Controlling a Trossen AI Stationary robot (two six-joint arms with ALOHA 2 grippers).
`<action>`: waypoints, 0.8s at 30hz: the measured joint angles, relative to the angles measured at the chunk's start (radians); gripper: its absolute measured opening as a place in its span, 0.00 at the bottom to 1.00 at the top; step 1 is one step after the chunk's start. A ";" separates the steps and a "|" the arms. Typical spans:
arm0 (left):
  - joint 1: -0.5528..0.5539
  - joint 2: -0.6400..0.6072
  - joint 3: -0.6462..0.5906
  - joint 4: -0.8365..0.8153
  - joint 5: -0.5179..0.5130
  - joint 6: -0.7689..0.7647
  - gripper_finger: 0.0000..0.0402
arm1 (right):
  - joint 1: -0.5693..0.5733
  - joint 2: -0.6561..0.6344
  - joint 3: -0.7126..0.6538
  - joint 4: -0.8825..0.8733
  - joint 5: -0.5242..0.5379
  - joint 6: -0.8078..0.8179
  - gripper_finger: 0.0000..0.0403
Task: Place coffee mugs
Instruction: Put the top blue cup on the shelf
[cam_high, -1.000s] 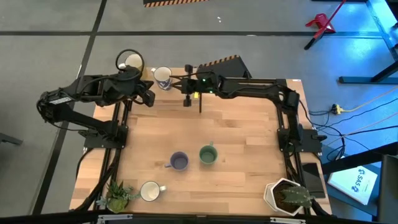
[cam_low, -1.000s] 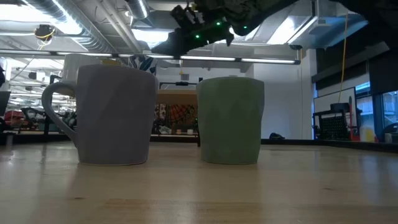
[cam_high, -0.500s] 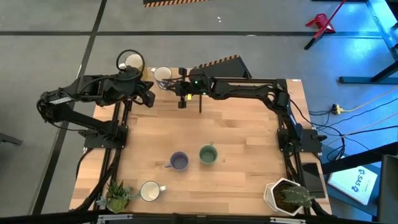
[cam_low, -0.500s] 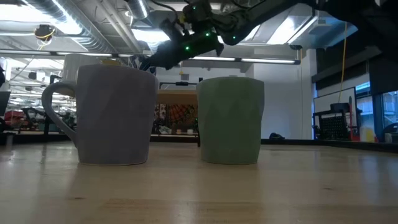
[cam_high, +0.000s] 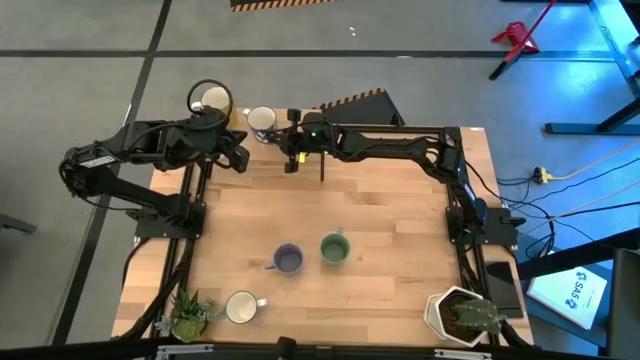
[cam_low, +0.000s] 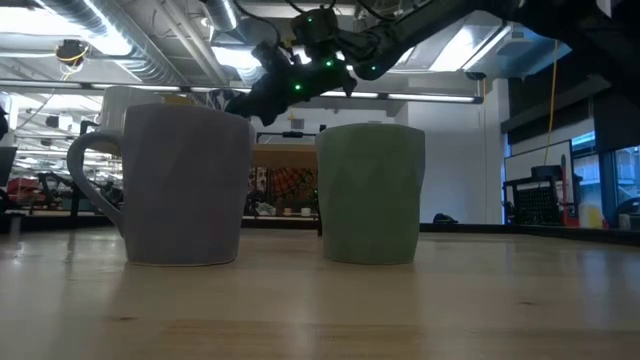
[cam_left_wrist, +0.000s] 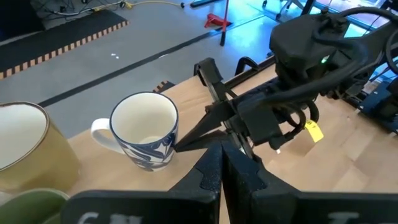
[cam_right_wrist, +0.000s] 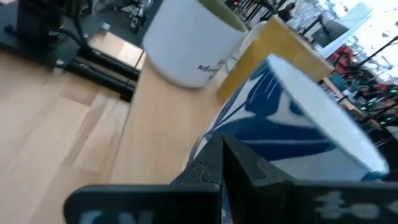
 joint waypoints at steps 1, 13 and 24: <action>0.000 0.000 0.000 0.000 0.000 0.004 0.00 | -0.003 0.000 0.000 0.016 0.000 -0.001 0.00; 0.000 0.000 0.000 0.000 0.000 0.018 0.00 | -0.005 0.000 0.000 0.062 0.033 -0.023 0.00; -0.023 0.024 -0.131 0.028 -0.019 0.009 0.00 | 0.016 -0.164 -0.002 -0.286 0.116 -0.079 0.00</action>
